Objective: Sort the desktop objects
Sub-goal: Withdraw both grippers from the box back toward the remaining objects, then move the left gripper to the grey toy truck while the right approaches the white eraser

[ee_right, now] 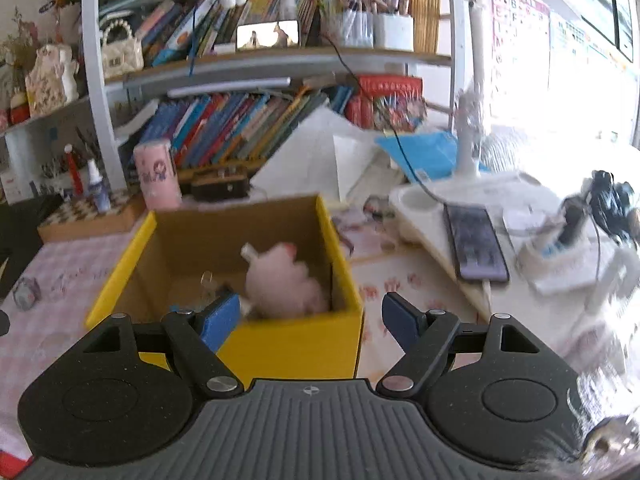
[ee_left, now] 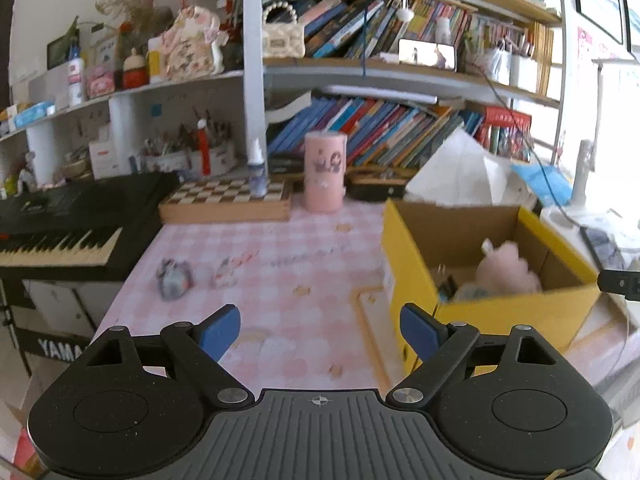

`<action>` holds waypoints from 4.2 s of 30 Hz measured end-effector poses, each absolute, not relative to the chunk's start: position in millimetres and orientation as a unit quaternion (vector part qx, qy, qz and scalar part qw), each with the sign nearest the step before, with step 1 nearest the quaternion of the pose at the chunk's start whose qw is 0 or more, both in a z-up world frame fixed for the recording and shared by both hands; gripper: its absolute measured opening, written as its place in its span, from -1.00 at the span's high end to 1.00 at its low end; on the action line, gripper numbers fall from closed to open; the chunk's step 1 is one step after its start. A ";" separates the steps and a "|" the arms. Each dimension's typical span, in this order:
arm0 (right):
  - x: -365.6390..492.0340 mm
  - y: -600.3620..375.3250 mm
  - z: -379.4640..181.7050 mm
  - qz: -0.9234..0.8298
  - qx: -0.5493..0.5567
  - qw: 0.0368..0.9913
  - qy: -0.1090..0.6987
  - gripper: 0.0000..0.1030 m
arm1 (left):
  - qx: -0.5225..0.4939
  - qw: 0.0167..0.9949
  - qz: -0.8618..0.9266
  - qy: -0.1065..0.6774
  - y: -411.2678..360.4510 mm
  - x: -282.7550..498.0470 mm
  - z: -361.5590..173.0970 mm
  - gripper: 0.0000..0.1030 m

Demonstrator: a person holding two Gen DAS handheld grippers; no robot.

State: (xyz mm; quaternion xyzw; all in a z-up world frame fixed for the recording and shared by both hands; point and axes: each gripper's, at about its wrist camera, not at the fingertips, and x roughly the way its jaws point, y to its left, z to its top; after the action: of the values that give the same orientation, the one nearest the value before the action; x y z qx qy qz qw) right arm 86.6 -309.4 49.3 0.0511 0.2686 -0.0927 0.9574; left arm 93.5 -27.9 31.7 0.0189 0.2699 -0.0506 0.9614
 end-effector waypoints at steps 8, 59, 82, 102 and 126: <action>48.4 -254.3 24.0 -0.076 0.050 0.947 0.308 -0.49 | 0.040 0.951 -0.059 0.302 -6.8 59.9 11.4 -0.73; 20.3 -57.2 3.8 0.102 0.000 0.938 0.332 -0.45 | -0.002 0.948 0.027 0.317 132.9 1.1 -3.6 -0.73; 111.2 -21.0 -9.5 0.142 -0.024 0.923 0.357 -0.44 | -0.004 0.939 0.040 0.343 147.0 86.8 -19.2 -0.73; 279.3 4.5 -20.2 0.176 -0.035 0.913 0.365 -0.15 | 0.001 0.932 0.077 0.354 149.3 212.0 -19.6 -0.73; 408.6 38.2 -66.2 0.212 -0.082 0.883 0.411 0.45 | 0.055 0.921 0.029 0.385 126.5 319.1 -56.1 -0.70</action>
State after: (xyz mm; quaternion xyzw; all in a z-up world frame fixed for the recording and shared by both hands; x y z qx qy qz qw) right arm 408.6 38.2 -66.2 -0.0823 0.4106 0.2121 0.8830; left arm 319.1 126.5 -56.1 0.0546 0.3850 0.0293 0.9208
